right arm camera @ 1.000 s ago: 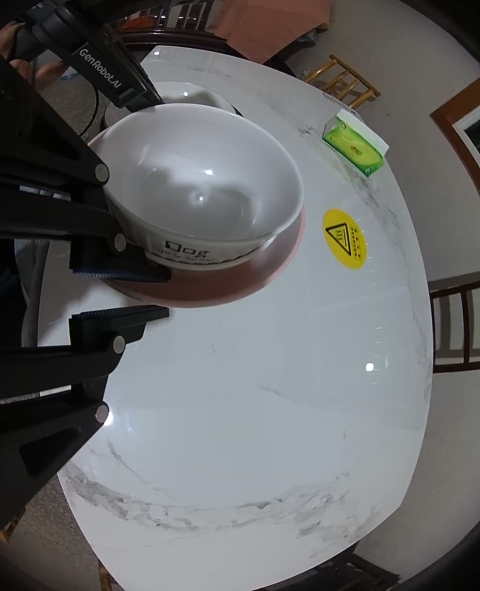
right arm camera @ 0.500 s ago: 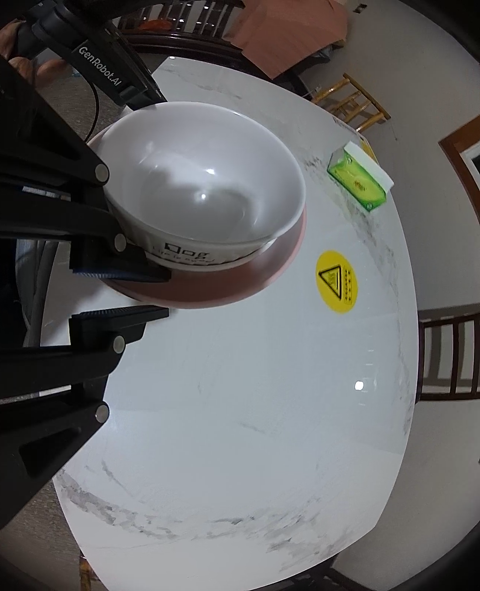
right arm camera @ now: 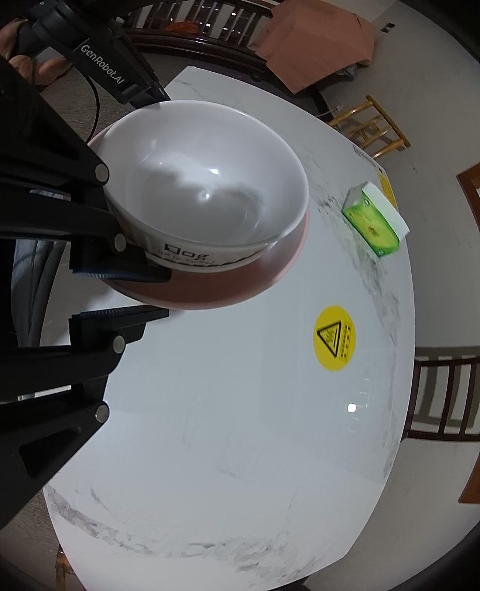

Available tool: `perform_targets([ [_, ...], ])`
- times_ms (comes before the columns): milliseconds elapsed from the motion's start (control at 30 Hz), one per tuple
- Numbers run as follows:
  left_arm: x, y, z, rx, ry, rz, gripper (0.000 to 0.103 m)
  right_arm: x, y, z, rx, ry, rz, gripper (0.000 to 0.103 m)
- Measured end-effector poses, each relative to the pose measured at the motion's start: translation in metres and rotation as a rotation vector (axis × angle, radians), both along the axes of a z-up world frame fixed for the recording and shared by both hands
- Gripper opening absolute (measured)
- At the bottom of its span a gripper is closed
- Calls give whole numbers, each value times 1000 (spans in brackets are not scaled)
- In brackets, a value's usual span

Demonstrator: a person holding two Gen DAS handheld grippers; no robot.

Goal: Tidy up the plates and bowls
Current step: 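Lift the nested pink bowl and carry it over the plate stack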

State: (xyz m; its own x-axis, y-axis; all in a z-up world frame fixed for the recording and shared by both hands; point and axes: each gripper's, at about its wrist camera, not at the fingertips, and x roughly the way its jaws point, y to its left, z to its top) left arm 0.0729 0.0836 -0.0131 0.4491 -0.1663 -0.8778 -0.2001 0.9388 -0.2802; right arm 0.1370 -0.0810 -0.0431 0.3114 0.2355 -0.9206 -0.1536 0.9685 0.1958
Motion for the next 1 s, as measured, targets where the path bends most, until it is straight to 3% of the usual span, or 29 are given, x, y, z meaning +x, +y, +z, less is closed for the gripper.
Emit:
perform_targets([
  [1000,-7,73,-29,-6,46,109,6,14,75,-31,-6,58,90,13],
])
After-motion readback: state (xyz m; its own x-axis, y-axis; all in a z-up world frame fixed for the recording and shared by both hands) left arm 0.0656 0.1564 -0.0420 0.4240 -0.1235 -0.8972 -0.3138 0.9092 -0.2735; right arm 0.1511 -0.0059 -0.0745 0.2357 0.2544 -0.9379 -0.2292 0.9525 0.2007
